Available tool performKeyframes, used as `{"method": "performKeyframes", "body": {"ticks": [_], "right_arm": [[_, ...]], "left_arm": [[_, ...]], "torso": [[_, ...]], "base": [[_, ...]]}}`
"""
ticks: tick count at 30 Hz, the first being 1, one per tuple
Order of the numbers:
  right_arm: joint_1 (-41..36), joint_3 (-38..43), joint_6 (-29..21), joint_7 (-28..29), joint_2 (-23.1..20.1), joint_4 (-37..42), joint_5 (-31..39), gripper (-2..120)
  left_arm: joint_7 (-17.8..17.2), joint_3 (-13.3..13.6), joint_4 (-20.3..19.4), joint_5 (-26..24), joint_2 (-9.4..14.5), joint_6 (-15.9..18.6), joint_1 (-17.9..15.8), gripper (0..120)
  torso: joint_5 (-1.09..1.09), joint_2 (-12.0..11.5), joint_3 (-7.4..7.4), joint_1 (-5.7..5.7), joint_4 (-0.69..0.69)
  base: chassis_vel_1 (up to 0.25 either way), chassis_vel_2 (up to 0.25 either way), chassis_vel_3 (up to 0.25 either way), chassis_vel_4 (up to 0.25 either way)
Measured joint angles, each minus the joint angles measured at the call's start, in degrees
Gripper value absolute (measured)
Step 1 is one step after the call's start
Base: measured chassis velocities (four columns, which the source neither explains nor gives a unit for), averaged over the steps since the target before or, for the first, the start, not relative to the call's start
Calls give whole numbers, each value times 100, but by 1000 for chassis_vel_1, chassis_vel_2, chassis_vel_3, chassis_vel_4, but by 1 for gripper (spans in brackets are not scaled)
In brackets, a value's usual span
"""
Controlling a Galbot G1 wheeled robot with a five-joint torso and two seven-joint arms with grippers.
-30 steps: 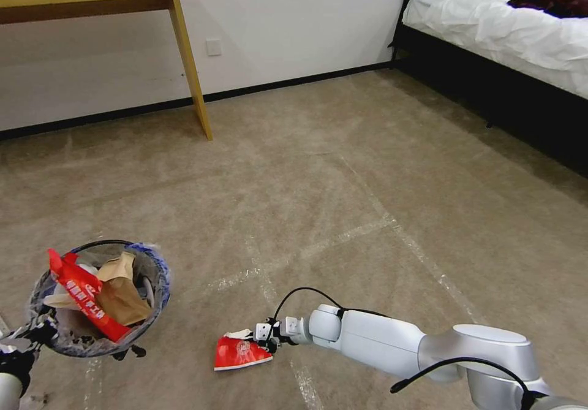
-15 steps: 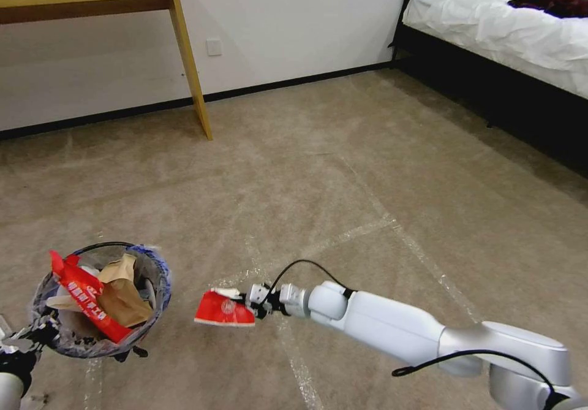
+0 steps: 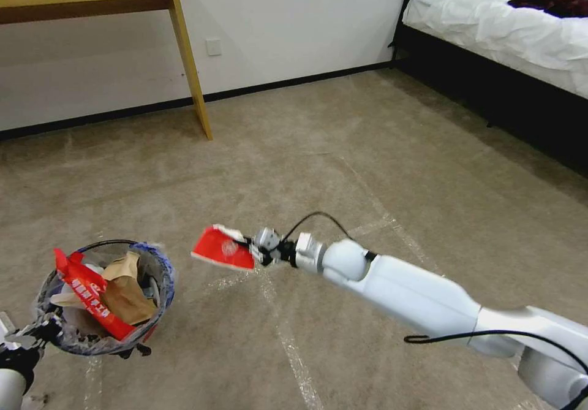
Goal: Pick up the trash bin and place the garbage on the floor into it.
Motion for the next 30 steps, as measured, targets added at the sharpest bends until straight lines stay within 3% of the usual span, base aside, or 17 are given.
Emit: {"method": "performKeyframes", "body": {"ticks": [12, 18, 30], "right_arm": [[444, 284, -208, 189, -42, 818, 503, 0], [606, 324, -554, 469, -8, 1369, 956, 0], [1196, -409, -1014, 868, 246, 1784, 1671, 0]], "left_arm": [[-12, 27, 5, -46, 78, 26, -8, 1], [-188, 217, -137, -388, 163, 190, -62, 1], [-202, 415, -242, -449, 312, 299, -66, 1]], "torso": [[0, 0, 0, 0, 1], [-1, 0, 0, 0, 0], [-1, 0, 0, 0, 1]], "base": [[0, 0, 0, 0], [0, 0, 0, 0], [0, 0, 0, 0]]}}
